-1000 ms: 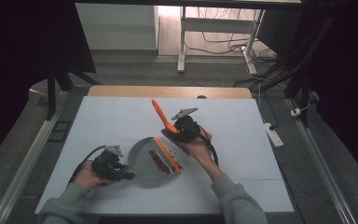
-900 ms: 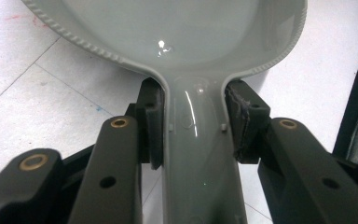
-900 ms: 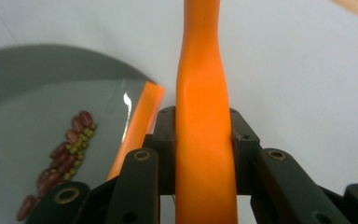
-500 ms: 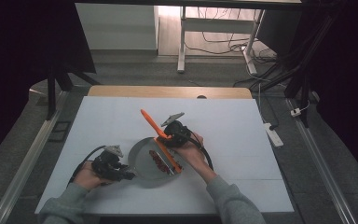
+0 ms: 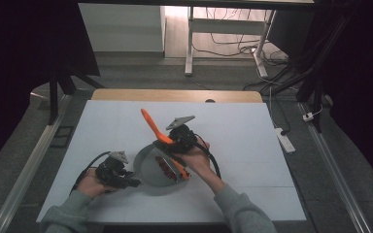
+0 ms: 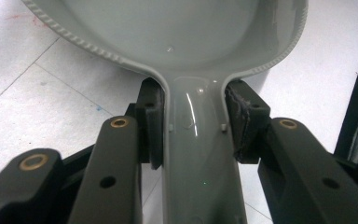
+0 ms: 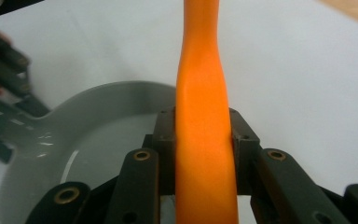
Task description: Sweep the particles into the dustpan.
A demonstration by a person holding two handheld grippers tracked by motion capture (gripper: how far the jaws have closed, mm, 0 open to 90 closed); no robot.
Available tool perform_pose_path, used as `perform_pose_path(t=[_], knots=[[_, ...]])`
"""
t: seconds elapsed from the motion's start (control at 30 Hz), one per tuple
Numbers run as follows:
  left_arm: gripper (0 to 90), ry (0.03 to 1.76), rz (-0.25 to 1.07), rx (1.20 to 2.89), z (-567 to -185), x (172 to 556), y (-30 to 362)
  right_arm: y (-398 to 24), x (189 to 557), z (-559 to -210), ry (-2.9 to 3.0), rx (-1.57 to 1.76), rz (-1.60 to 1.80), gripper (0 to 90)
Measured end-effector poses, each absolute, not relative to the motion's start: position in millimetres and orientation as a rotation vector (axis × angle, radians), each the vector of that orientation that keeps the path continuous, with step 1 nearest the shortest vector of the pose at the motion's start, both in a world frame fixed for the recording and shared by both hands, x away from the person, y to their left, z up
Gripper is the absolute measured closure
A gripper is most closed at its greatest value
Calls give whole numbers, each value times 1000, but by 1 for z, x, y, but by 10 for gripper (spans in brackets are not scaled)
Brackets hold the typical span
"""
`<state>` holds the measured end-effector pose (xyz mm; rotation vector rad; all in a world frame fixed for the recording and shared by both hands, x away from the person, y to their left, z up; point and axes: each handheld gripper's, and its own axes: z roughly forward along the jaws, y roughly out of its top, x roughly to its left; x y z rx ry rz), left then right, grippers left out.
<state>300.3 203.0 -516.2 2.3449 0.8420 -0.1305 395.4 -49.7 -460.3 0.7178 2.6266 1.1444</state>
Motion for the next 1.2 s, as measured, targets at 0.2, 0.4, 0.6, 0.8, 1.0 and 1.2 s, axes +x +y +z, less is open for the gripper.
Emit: perform_pose_path(t=[0.2, 0.4, 0.6, 0.8, 1.0, 1.2], knots=[[617, 842, -130, 2346, -516, 300, 203, -74, 405, -456, 2554, 782, 1076, 703], [617, 841, -130, 2347, -516, 300, 203, -89, 415, -467, 2541, 841, 968, 703], [617, 840, -128, 2348, -516, 301, 203, -70, 423, -482, 2597, 825, 926, 703], [617, 839, -127, 2352, -516, 301, 203, -52, 423, -487, 2618, 786, 880, 704], [617, 839, -128, 2352, -517, 301, 203, -43, 413, -488, 2638, 756, 876, 704], [617, 838, -126, 2356, -517, 301, 203, -39, 395, -482, 2716, 769, 1046, 704]])
